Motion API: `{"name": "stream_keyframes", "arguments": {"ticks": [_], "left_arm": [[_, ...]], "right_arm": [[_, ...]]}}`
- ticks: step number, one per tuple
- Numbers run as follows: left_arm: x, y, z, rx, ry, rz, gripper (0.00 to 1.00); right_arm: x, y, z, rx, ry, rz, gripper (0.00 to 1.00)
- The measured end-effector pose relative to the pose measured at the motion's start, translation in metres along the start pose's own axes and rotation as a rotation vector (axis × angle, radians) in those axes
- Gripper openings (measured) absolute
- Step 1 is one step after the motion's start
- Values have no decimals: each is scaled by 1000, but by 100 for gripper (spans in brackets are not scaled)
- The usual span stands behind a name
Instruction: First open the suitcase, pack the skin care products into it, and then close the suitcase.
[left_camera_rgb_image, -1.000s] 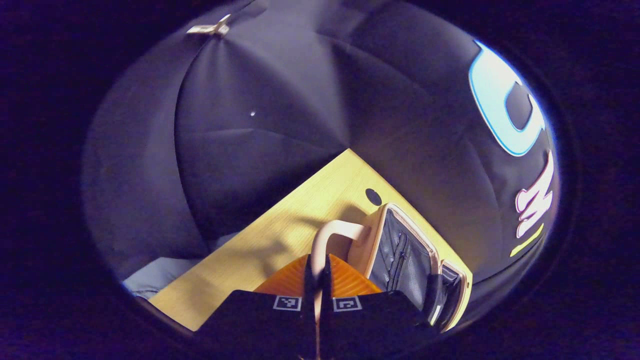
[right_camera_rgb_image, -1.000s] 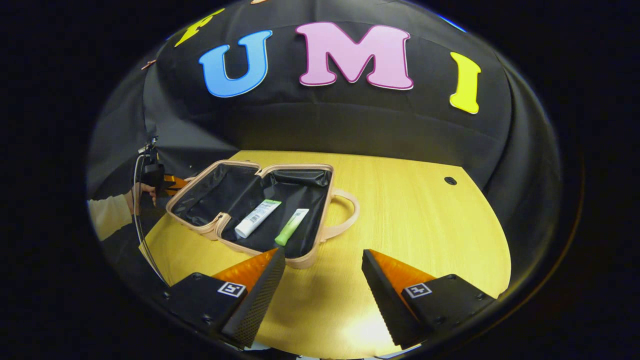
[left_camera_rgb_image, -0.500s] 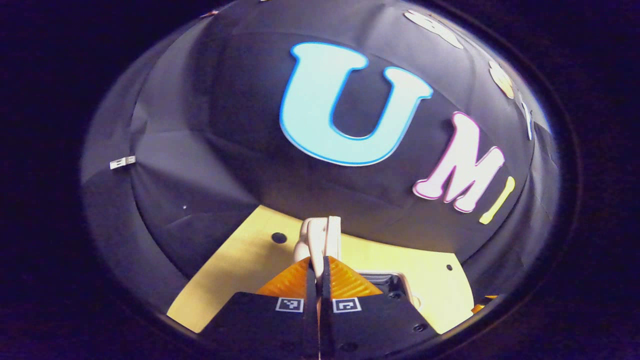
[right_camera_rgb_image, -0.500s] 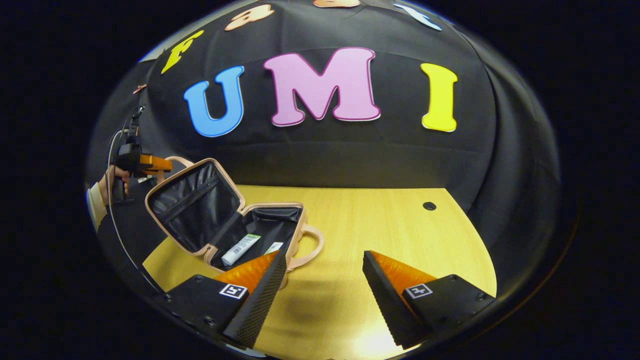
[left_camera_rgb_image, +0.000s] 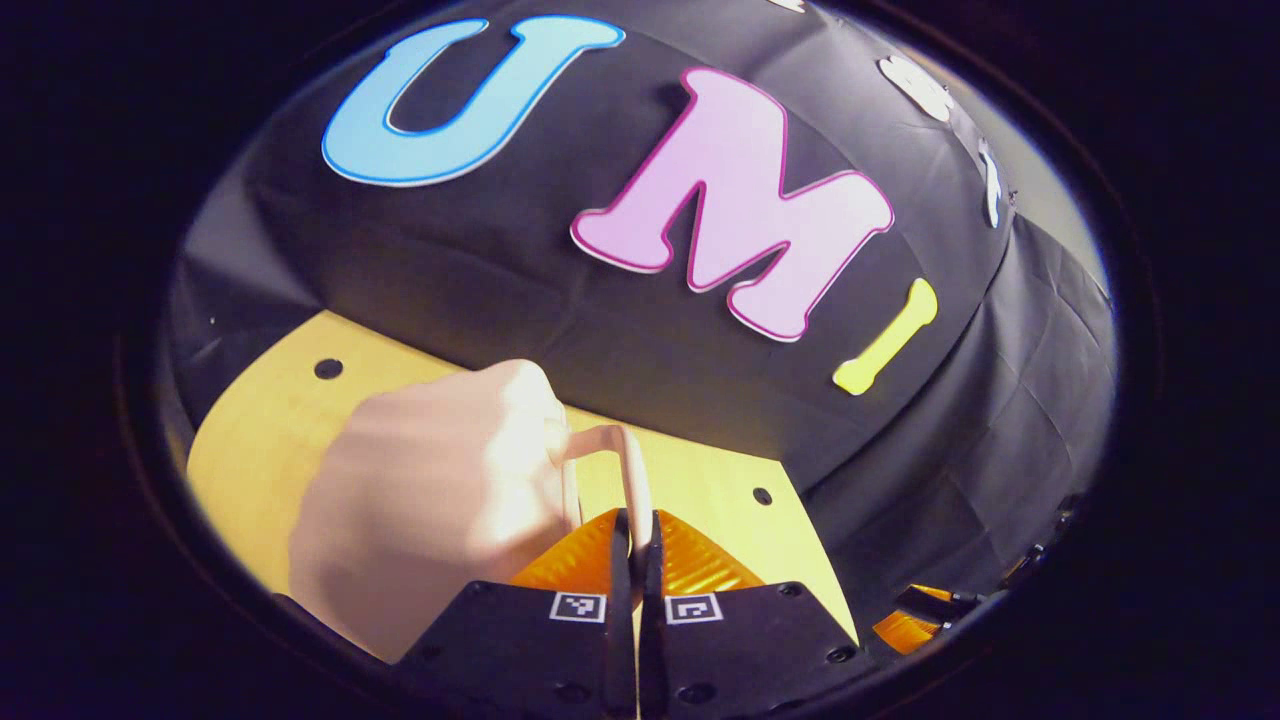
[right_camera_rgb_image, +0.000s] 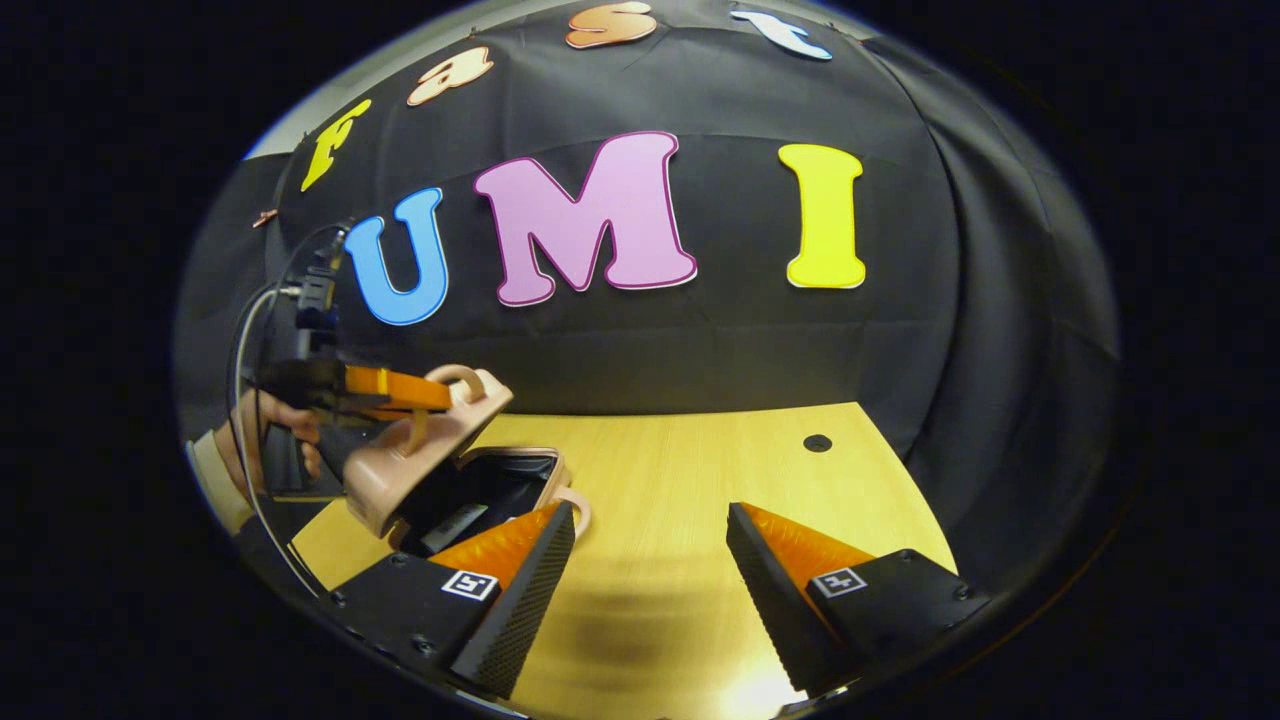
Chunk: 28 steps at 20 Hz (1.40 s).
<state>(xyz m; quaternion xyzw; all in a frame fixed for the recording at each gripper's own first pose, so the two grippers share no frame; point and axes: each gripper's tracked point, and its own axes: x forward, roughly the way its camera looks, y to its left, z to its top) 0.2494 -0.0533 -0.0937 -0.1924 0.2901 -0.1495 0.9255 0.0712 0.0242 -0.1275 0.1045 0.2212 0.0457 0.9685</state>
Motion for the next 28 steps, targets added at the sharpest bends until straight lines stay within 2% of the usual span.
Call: {"name": "stream_keyframes", "arguments": {"ticks": [3,7,9,11,13,14,15,19,22,25,26,28], "left_arm": [[42,-6,-52,10,86,21,7],[86,-9,-108,168,168,130,7],[92,-20,-120,236,176,144,13],[88,-36,-114,213,100,117,36],[66,-42,-89,197,0,134,93],[48,-44,-75,201,-47,139,98],[30,-47,-62,213,-86,142,95],[-57,-62,-17,285,-236,167,96],[-123,-69,2,345,-344,204,96],[-177,-76,-3,316,-461,277,96],[-188,-76,-12,300,-488,278,96],[-203,-70,-30,293,-484,287,96]], "right_arm": [[-7,-7,-9,16,26,-3,97],[-21,-17,-8,-21,-5,-29,97],[-26,-18,-8,-11,-5,-33,97],[-32,-19,-3,-4,-23,-45,97],[-38,-17,5,-12,-41,-54,97],[-43,-16,12,-8,-55,-58,97],[-48,-14,19,1,-71,-61,97],[-69,3,42,15,-127,-72,97],[-86,27,49,19,-137,-47,97],[-107,56,54,13,-155,-14,97],[-112,64,53,3,-166,-14,97],[-120,82,41,-9,-153,-5,97]]}}
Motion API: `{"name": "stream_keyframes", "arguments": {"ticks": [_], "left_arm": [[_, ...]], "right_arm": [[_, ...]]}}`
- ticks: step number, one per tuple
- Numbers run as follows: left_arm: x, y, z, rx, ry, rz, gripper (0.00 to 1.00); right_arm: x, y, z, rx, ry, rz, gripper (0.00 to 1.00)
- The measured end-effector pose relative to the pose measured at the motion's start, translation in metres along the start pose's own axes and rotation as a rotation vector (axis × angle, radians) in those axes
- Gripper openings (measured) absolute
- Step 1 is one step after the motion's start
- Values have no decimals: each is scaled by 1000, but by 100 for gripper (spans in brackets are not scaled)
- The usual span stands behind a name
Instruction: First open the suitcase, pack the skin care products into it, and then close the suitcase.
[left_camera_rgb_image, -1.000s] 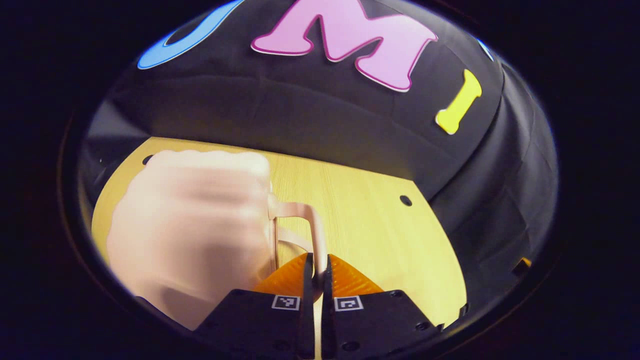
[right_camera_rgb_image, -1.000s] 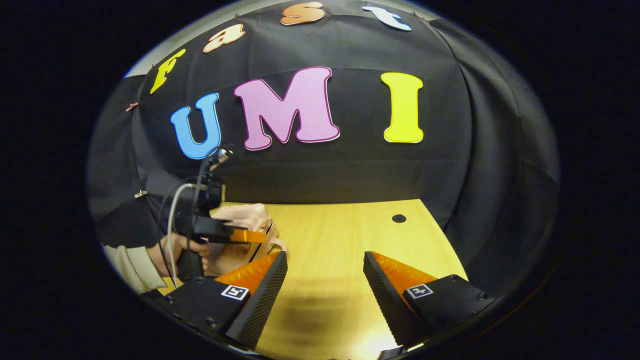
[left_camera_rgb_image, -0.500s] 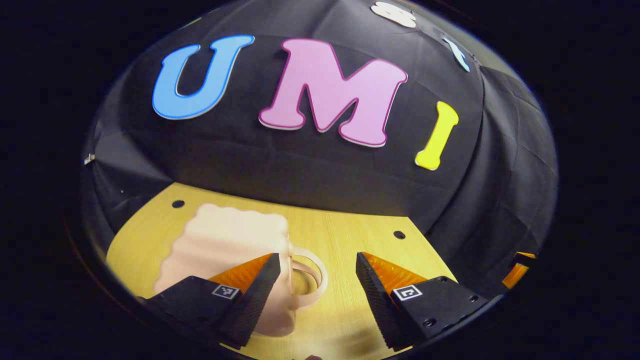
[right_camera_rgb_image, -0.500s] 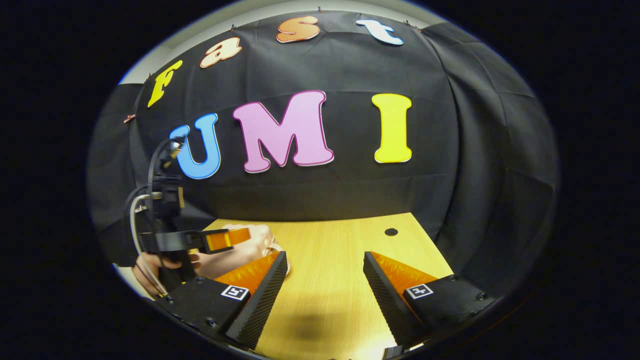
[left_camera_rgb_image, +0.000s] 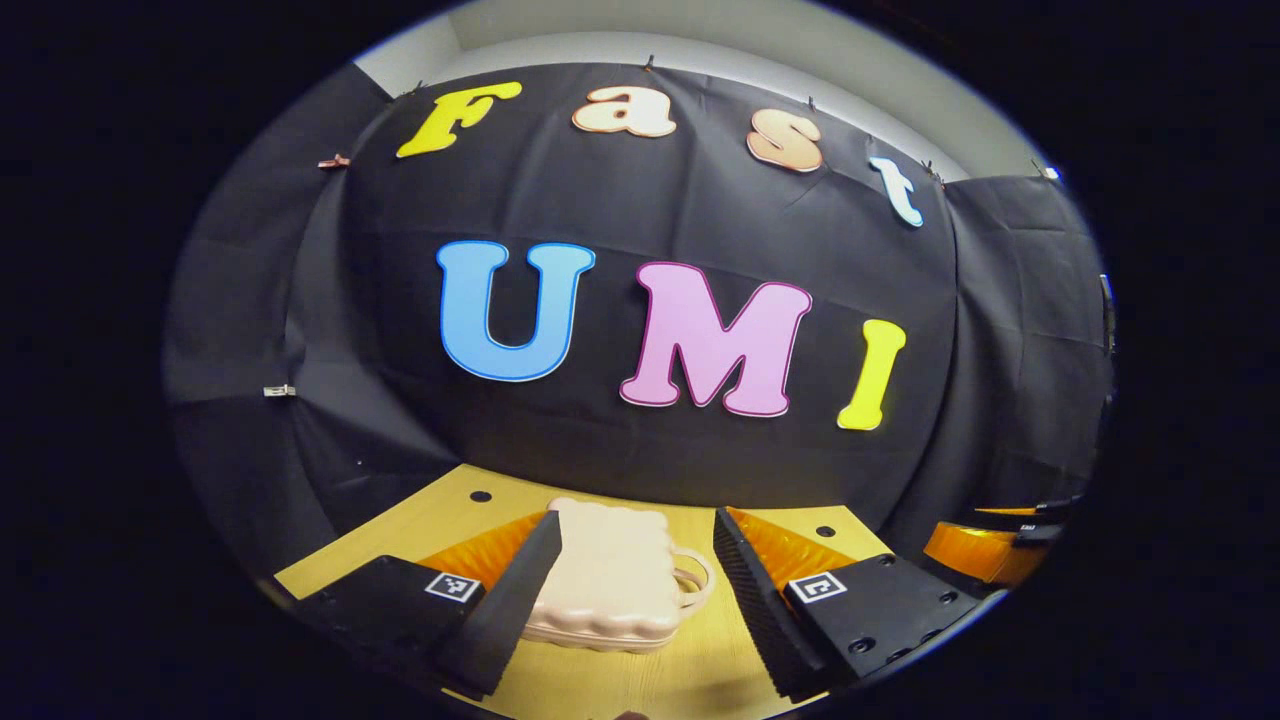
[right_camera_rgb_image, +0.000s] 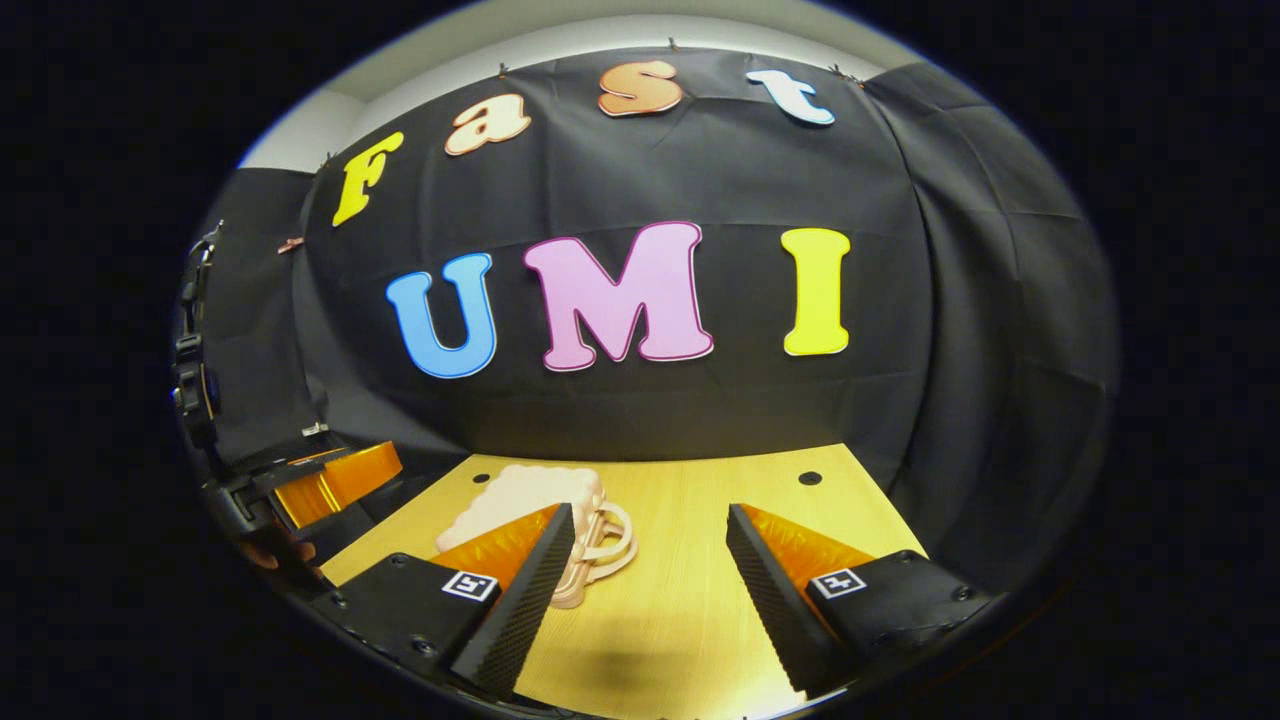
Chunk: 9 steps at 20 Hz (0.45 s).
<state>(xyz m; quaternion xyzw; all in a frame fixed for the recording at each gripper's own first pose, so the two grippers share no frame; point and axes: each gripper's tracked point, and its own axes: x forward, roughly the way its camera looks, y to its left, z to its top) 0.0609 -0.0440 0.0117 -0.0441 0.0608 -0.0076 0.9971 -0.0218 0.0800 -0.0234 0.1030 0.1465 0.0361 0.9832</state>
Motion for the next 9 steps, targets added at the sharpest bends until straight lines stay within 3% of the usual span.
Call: {"name": "stream_keyframes", "arguments": {"ticks": [4,9], "left_arm": [[-36,8,-36,29,73,-34,96],[-60,36,-46,16,92,4,96]], "right_arm": [[-30,30,-25,-30,39,29,97],[-56,40,-55,-32,75,21,97]]}}
